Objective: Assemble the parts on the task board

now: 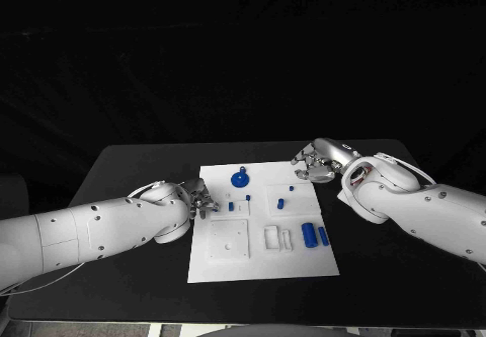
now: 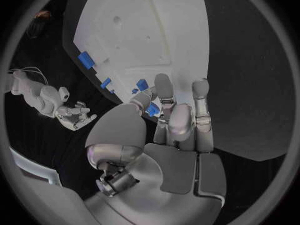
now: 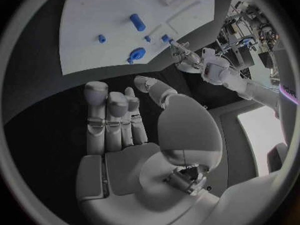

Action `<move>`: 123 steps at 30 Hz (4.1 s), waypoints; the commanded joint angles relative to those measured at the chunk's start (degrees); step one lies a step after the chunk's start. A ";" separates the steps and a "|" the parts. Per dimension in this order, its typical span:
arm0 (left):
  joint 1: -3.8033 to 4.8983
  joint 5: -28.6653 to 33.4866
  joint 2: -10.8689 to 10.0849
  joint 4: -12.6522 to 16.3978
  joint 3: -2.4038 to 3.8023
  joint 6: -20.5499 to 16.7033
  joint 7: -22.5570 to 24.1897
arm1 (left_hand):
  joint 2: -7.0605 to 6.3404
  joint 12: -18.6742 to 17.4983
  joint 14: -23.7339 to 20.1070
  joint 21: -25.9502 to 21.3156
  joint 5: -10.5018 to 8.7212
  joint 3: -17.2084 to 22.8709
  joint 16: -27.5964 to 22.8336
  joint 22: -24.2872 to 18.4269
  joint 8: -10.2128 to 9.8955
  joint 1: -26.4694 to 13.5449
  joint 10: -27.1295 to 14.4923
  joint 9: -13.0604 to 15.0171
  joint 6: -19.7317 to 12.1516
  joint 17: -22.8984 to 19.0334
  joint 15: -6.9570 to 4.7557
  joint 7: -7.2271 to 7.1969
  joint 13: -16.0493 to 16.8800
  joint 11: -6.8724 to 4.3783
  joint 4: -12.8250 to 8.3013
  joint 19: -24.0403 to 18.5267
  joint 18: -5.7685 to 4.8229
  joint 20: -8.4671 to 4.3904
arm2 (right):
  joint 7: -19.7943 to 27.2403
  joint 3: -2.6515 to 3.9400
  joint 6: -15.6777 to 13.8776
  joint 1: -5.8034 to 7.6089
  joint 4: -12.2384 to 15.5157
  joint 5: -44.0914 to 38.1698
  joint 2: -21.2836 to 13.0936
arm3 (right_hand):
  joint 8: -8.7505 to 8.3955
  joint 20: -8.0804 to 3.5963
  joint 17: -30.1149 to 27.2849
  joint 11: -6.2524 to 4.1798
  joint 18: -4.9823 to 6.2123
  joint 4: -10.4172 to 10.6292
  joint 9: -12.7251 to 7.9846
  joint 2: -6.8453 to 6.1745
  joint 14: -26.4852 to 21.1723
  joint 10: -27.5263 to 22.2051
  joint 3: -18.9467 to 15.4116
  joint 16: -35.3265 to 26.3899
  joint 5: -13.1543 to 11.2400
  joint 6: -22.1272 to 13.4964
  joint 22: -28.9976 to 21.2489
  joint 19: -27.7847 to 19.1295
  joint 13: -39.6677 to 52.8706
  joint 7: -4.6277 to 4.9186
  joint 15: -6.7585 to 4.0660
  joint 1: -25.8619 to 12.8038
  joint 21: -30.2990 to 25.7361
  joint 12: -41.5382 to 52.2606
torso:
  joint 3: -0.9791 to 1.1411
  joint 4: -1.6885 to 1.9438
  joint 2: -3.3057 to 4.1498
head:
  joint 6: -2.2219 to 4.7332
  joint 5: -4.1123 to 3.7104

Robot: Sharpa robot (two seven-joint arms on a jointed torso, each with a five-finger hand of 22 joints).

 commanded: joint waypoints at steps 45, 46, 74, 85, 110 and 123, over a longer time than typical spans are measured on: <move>-0.39 0.15 2.42 -1.80 -0.25 3.64 -1.09 | 0.05 -0.01 -0.07 0.24 -0.82 -0.19 -0.20 1.08 -0.02 1.50 2.19 -0.13 18.37 -0.70 0.06 -7.59 -0.20 -0.85 1.06 0.06 1.76 1.13 | 0.42 0.04 1.04 -0.43 -0.10 -0.05 0.17 | -0.11 0.02 -0.02 0.04 1.08 -0.06 -0.06 0.09 -0.36 -0.42 0.41 -0.30 0.40 0.43 3.77 -0.36 -0.03 0.08 0.15 -0.45 0.10 -0.29 | 0.04 -0.04 -0.02 | -0.14 -0.29; -0.39 0.13 2.45 -1.83 -0.25 3.78 -1.14 | 0.05 -0.01 -0.07 0.24 -0.82 -0.19 -0.20 1.08 -0.02 1.50 2.19 -0.13 18.37 -0.70 0.06 -7.59 -0.20 -0.85 1.06 0.06 1.76 1.13 | 0.42 0.04 1.06 -0.43 -0.10 -0.05 0.17 | -0.11 0.02 -0.02 0.04 1.08 -0.06 -0.06 0.09 -0.36 -0.42 0.41 -0.30 0.40 0.43 3.77 -0.36 -0.03 0.08 0.15 -0.45 0.10 -0.29 | 0.05 -0.03 -0.02 | -0.16 -0.30; -0.42 -0.57 2.52 -1.48 -0.27 5.86 -1.73 | -0.47 -0.11 -0.06 0.06 -1.56 -0.85 -0.40 1.06 -0.15 2.00 2.20 -0.28 18.37 -0.99 0.16 -7.56 -0.32 -0.81 1.01 0.00 1.93 1.48 | 0.47 0.04 1.51 -0.55 -0.10 0.04 0.12 | -0.11 0.02 -0.02 0.04 1.08 -0.06 -0.06 0.09 -0.36 -0.42 0.41 -0.30 0.40 0.43 3.77 -0.36 -0.03 0.08 0.15 -0.45 0.10 -0.29 | 0.04 -0.04 -0.01 | -0.29 -0.41; -0.44 -0.71 2.52 -1.88 -0.28 6.67 -2.00 | -1.50 -0.18 -0.06 -0.15 -6.01 -3.78 -0.62 1.08 -0.22 3.53 2.19 -0.42 18.40 -1.33 0.29 -7.57 -0.35 -0.72 2.13 0.06 3.14 2.80 | 0.50 0.04 1.58 -0.57 -0.15 0.09 0.11 | -0.11 0.03 -0.03 0.04 1.09 -0.09 -0.06 0.13 -0.36 -0.43 0.33 -0.32 0.45 0.45 3.76 -0.38 -0.01 0.07 0.15 -0.54 0.11 -0.30 | 0.02 0.02 0.00 | -0.22 -0.46; -0.45 -0.72 2.39 -1.92 -0.28 7.25 -1.89 | -5.61 -0.25 -0.08 -0.39 -5.73 -5.77 -0.67 1.08 -0.41 2.83 2.19 -0.44 18.38 -1.40 0.26 -7.73 -0.43 -0.76 5.69 0.15 3.45 3.12 | 0.53 0.04 1.61 -0.73 -0.28 0.10 0.24 | -0.11 0.03 -0.03 0.04 1.09 -0.09 -0.06 0.13 -0.36 -0.43 0.33 -0.32 0.45 0.45 3.76 -0.38 -0.01 0.07 0.15 -0.54 0.11 -0.30 | 0.04 -0.01 -0.01 | -0.20 -0.41; -0.45 -0.72 2.12 -2.11 -0.26 5.17 -1.64 | -8.42 -0.75 -0.18 -0.61 -13.09 -6.33 -1.25 1.05 -0.34 2.59 2.17 -0.56 18.41 -2.33 0.16 -7.79 -0.64 -0.75 11.58 0.21 3.66 3.28 | 0.55 0.04 1.61 -0.78 -0.30 0.10 0.25 | -0.11 0.02 -0.04 0.03 1.07 -0.04 -0.06 0.16 -0.36 -0.41 0.28 -0.33 0.57 0.46 3.76 -0.36 -0.01 0.06 0.14 -0.60 0.11 -0.29 | -0.04 0.01 0.00 | -0.12 -0.51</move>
